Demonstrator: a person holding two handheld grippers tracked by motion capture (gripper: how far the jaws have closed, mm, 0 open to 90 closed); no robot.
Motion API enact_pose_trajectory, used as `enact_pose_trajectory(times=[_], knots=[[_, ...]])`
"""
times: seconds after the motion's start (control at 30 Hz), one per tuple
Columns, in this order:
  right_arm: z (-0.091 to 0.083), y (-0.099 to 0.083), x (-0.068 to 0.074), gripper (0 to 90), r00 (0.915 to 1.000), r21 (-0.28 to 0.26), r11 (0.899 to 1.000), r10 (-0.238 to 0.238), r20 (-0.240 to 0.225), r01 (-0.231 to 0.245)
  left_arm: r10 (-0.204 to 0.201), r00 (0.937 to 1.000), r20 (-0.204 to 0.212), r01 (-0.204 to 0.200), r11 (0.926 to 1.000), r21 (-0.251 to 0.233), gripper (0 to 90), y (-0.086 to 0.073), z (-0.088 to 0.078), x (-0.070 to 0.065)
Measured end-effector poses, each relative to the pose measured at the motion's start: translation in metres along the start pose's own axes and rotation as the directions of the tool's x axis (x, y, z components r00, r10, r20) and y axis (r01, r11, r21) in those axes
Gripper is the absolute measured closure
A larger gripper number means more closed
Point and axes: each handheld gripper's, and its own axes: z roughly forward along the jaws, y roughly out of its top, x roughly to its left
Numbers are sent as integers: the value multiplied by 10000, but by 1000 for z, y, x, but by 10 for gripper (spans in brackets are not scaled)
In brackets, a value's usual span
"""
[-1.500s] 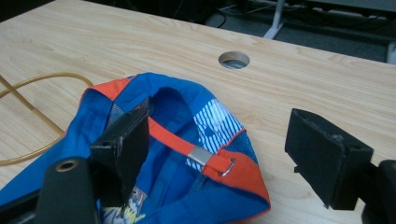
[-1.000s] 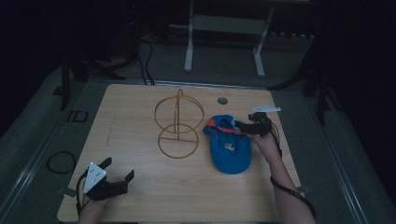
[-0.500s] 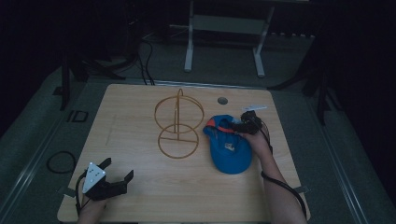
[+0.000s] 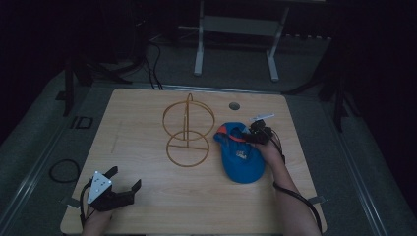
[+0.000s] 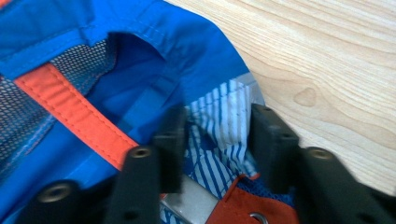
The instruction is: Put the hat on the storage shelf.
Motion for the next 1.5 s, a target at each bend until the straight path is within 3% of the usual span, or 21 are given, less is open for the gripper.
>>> enact_pose_trajectory(times=[0.1, 0.13, 0.17, 0.3, 0.37, 0.47, 0.67, 0.93, 1.27, 1.3, 1.4, 1.5], knots=[[0, 0, 2, 669, 10000, -24, 10000, 1, -47, -1, 10, 10000, 35, -10, 10000, -15, 25, 0, 0, 0], [0, 0, 5, 775, 9997, -4, 9998, -210, -143, 210, 22, 10000, 48, -22, 10000, -6, 24, 0, 0, -1], [0, 1, 7, 814, 9993, 14, 9995, -320, -172, 321, 1, 10000, 56, -1, 10000, -6, 24, 0, 0, -1], [0, 2, 13, 881, 9988, 78, 9989, -471, 121, 470, -22, 10000, 77, 22, 10000, 21, 25, 0, 0, 0], [-2, 1, 14, 885, 9983, 11, 9988, -481, 319, 480, -37, 10000, 85, 37, 10000, 20, 25, 0, 0, 0], [-10, 0, 13, 888, 9990, -415, 9990, -117, 428, 134, 1, 10000, 46, -1, 10000, 25, 25, 0, 0, 0], [-32, 4, 12, 889, 9984, -963, 9952, -117, 556, 171, 43, 10000, 22, -43, 10000, 25, 25, 0, 0, -1], [-79, 16, 13, 890, 9987, -2026, 9792, 29, 512, 75, -61, 9999, 153, 61, 10000, 7, 25, 1, 1, -2], [-123, 26, 19, 890, 9974, -2647, 9641, -34, 721, 224, -173, 9990, 403, 175, 9998, -34, 44, 2, 0, -4], [-123, 26, 19, 890, 9974, -2647, 9641, -34, 721, 224, -261, 9987, 442, 261, 9997, 8, 44, 2, 1, -4], [-150, 31, 23, 890, 9964, -3189, 9473, -30, 848, 300, -296, 9983, 510, 279, 9991, 334, 41, 3, 1, -7], [-160, 33, 25, 890, 9962, -3343, 9418, -60, 869, 348, -193, 9980, 598, 156, 9980, 616, 36, 6, 1, -11]])
